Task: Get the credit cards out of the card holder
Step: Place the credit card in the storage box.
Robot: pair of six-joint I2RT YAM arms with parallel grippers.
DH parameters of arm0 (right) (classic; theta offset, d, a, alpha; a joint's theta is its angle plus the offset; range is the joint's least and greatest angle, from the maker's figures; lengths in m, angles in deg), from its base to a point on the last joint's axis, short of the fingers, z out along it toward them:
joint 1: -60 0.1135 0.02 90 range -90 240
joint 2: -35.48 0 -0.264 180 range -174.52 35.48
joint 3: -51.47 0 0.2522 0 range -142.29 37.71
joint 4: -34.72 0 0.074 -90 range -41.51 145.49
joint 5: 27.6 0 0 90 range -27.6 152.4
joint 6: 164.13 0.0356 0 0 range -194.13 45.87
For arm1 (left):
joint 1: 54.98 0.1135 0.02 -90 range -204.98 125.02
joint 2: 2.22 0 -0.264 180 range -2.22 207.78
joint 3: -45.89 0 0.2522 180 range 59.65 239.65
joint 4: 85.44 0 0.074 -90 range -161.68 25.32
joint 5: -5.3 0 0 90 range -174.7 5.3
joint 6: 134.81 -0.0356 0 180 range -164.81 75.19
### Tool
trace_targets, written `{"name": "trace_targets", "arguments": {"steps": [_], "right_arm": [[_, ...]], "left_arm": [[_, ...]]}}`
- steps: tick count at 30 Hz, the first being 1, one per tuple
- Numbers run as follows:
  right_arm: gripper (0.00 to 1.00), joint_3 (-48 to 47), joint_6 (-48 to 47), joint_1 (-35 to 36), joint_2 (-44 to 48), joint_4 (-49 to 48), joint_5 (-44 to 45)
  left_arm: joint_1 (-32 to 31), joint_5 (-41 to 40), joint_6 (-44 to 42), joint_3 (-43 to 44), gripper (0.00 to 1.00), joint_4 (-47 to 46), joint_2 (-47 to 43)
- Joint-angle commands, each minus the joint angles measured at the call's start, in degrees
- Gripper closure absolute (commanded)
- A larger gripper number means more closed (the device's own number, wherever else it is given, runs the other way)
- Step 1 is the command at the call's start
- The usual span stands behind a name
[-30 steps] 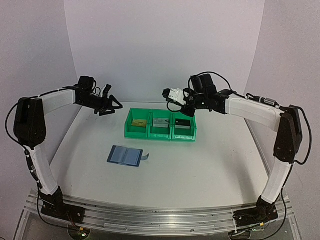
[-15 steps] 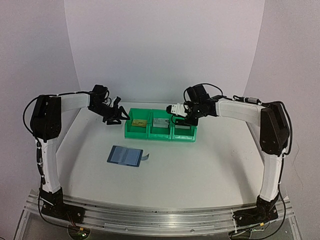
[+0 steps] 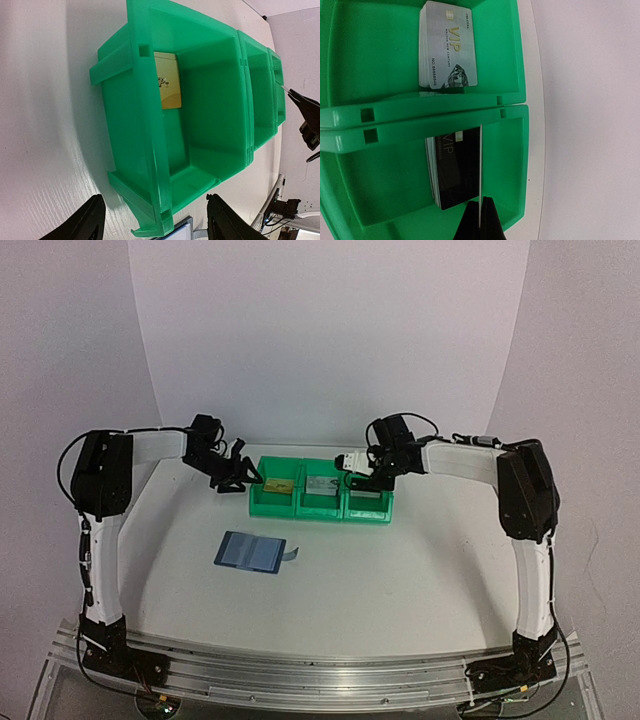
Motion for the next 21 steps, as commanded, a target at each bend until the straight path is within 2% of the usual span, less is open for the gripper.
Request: {"name": "trace_targets", "arguments": {"steps": [1, 21], "right_arm": [[1.00, -2.98, -2.66, 0.30, -2.05, -2.76, -1.54], [1.00, -2.95, -14.72, 0.45, -5.88, -6.27, 1.59]], "left_arm": [[-0.05, -0.76, -0.15, 3.12, 0.32, -0.76, 0.50], [-0.31, 1.03, -0.24, 3.98, 0.31, -1.61, 2.36]]}}
